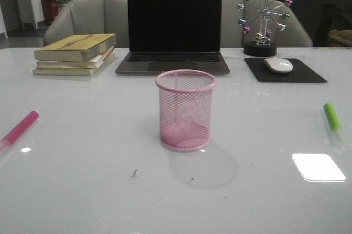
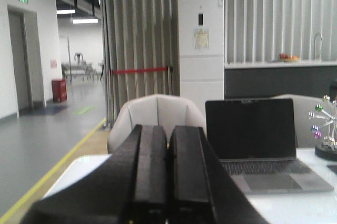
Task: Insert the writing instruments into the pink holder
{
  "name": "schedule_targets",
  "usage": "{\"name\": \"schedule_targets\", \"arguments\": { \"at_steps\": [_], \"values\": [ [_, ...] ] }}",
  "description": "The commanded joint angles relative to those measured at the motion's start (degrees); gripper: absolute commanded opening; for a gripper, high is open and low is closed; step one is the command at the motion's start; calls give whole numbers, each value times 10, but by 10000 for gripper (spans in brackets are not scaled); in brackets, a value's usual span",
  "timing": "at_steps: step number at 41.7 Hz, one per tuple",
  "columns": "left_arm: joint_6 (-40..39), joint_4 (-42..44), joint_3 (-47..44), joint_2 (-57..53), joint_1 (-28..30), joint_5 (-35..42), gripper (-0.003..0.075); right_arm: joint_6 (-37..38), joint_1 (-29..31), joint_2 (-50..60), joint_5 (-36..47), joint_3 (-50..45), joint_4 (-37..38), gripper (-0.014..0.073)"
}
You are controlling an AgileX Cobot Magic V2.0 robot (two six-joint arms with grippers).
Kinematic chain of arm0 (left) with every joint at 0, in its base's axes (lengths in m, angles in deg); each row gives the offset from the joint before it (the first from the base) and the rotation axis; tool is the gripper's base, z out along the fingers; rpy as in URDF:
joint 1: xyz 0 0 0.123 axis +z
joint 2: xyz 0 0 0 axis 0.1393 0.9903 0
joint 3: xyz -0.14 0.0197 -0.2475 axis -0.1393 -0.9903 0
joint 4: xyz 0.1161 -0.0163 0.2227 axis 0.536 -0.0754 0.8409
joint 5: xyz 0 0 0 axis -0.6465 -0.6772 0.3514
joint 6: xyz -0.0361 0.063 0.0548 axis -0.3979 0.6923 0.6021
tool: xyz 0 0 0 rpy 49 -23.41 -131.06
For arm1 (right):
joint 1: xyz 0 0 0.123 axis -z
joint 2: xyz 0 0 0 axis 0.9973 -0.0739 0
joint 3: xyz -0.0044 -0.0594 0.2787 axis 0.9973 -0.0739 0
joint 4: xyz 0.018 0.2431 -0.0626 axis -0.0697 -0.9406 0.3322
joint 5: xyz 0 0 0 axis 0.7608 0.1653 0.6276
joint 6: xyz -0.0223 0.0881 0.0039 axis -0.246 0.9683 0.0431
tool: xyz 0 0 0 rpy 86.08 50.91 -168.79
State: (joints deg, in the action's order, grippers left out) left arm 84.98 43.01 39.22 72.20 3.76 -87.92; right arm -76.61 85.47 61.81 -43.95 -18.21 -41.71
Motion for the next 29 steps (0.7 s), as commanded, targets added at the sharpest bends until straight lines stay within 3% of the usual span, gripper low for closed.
{"name": "schedule_targets", "arguments": {
  "at_steps": [1,12,23,26,29],
  "values": [
    [-3,-4,65,55,-3,-38,91,-2,0,-66,-32,74,0,69],
    [-3,-5,106,183,-3,-201,91,-2,0,-202,-138,109,0,69],
    [-3,-9,103,264,-3,-209,92,-2,0,-316,-197,108,0,75],
    [-3,-9,103,279,-3,-210,135,-2,0,-344,-203,108,0,138],
    [-3,-9,103,289,-3,-210,260,-2,0,-369,-204,108,0,277]
  ]
}}
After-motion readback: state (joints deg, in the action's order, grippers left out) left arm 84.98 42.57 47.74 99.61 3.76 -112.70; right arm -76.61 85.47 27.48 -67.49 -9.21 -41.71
